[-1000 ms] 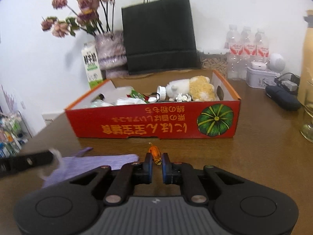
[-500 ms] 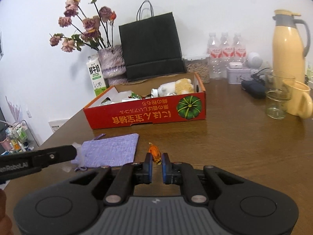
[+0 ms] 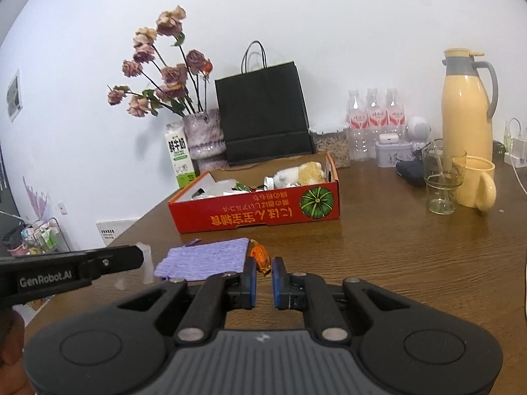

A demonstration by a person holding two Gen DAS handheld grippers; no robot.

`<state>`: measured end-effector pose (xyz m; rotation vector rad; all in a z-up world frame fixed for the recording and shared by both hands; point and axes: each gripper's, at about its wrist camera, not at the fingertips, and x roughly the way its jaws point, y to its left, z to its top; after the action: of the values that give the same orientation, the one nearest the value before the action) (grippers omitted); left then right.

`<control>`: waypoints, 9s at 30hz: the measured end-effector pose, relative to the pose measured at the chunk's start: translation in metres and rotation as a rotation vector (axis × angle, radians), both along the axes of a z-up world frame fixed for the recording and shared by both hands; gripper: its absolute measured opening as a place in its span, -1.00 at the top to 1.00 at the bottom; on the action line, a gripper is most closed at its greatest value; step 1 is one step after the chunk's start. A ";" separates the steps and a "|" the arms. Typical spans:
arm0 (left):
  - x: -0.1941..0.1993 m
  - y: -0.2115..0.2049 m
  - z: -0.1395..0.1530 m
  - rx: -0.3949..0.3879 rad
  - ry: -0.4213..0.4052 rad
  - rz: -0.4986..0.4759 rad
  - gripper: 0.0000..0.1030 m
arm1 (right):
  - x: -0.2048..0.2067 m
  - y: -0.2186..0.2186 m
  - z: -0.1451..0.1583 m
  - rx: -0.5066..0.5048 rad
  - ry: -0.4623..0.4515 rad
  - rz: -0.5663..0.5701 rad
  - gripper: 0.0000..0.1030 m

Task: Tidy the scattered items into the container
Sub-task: 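Carry the orange item in the right tool over the box, then open the right tool to drop the orange item into the box, then withdraw both tools from the box toward the lavender cloth pouch, then close the right tool on the lavender pouch while the left tool grips it too, then lift the lavender pouch with both tools and carry it over the box, then open both tools to release the lavender pouch into the box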

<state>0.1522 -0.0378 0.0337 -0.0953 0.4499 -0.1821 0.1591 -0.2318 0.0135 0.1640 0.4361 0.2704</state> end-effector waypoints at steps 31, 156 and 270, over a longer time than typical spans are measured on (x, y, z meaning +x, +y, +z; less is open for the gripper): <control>0.209 0.020 0.050 0.045 0.050 -0.029 0.88 | 0.189 -0.003 0.053 -0.092 -0.010 0.024 0.83; 0.159 0.093 -0.078 -0.028 0.248 0.148 -0.22 | 0.181 0.088 -0.058 -0.143 0.149 0.149 -0.08; 0.233 0.051 0.098 0.063 0.247 0.178 -1.00 | 0.264 0.009 0.113 -0.185 0.208 0.044 -0.60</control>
<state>0.3854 0.0129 0.1319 -0.0959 0.6895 0.0193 0.4233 -0.2231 0.1268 0.0011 0.6685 0.2561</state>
